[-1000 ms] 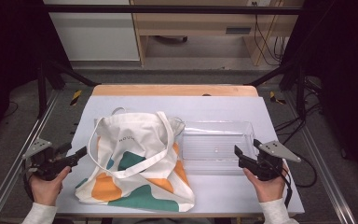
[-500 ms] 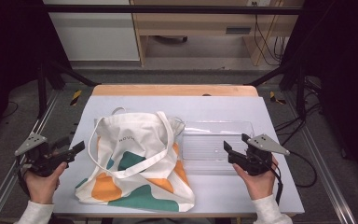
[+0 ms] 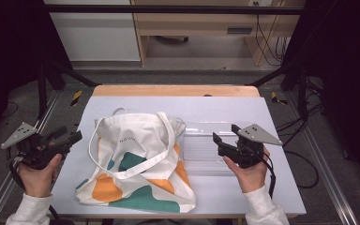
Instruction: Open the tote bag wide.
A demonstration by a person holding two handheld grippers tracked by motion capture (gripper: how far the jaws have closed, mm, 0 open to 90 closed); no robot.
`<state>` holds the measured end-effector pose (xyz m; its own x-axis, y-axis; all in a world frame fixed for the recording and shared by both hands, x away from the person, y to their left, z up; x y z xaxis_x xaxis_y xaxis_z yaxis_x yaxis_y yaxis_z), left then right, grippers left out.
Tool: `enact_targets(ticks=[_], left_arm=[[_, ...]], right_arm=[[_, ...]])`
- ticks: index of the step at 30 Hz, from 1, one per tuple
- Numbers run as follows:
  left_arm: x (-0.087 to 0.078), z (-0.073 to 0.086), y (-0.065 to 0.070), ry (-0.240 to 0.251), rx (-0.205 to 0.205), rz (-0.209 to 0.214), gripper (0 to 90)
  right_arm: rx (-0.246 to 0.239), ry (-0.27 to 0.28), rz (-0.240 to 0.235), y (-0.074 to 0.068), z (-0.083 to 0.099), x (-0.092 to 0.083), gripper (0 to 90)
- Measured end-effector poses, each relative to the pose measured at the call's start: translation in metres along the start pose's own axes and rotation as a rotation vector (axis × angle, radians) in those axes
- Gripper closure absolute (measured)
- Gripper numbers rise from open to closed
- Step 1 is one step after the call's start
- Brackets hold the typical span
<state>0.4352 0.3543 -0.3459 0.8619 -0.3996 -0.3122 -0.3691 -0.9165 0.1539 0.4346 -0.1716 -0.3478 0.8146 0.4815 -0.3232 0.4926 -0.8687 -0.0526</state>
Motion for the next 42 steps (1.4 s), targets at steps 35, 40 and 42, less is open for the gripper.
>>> enact_targets(ticks=[35, 40, 42], left_arm=[[0.032, 0.012, 0.041, -0.121, 0.074, 0.036, 71.1], [0.033, 0.018, 0.043, -0.137, 0.091, 0.033, 80.0], [0.034, 0.021, 0.043, -0.144, 0.091, 0.032, 81.8]], right_arm=[[-0.016, 0.007, -0.217, -0.067, -0.027, 0.045, 37.3], [-0.023, 0.004, -0.255, -0.08, -0.031, 0.054, 37.4], [-0.028, -0.002, -0.268, -0.086, -0.032, 0.058, 37.4]])
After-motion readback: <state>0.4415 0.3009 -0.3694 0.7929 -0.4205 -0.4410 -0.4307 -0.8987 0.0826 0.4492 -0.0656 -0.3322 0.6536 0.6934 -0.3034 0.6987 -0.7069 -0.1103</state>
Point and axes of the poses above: each handheld gripper's, and its own axes: x roughly forward along the jaws, z roughly out of its underside, y roughly to its right, the point moved 1 cm from there along x, roughly forward along the jaws, and after that the axes turned 4 degrees about -z, right-handed, at the moved point
